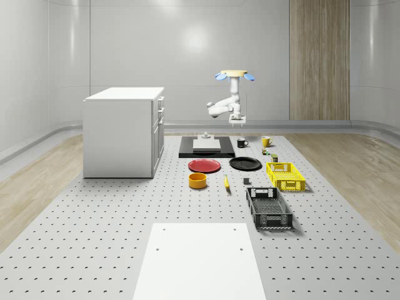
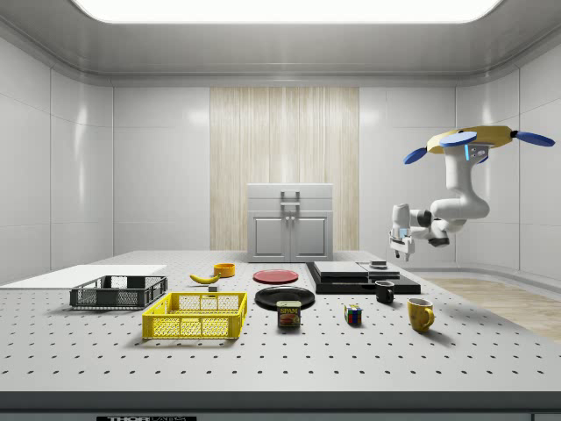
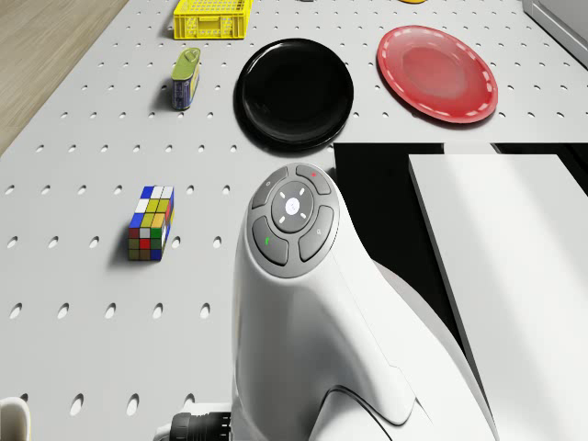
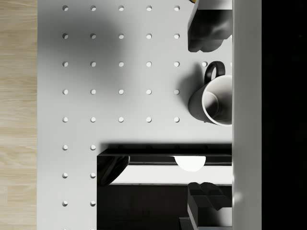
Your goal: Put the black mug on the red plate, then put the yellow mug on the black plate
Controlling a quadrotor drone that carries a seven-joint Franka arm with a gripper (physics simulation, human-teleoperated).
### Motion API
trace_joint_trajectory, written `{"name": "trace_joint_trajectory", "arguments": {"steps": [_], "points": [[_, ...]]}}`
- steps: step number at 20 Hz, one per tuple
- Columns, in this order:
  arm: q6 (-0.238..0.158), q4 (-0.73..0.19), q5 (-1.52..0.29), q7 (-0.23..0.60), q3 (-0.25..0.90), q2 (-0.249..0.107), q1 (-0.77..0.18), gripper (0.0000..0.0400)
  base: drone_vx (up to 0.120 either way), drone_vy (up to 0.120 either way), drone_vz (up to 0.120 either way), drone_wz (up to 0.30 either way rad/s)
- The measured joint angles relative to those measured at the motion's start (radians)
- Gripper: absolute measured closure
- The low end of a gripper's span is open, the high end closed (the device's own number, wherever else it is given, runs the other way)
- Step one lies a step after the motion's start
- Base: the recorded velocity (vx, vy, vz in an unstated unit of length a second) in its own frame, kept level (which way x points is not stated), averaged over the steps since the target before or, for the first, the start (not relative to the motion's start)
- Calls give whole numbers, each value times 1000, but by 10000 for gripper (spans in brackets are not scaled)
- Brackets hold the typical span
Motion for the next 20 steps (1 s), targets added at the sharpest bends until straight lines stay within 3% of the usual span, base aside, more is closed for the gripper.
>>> {"name": "trace_joint_trajectory", "arguments": {"steps": [13,20], "points": [[55,4,31,18,17,-60,-19,0,120,-3,-117,0],[83,6,45,26,24,-90,-28,0,23,-11,0,0]]}}
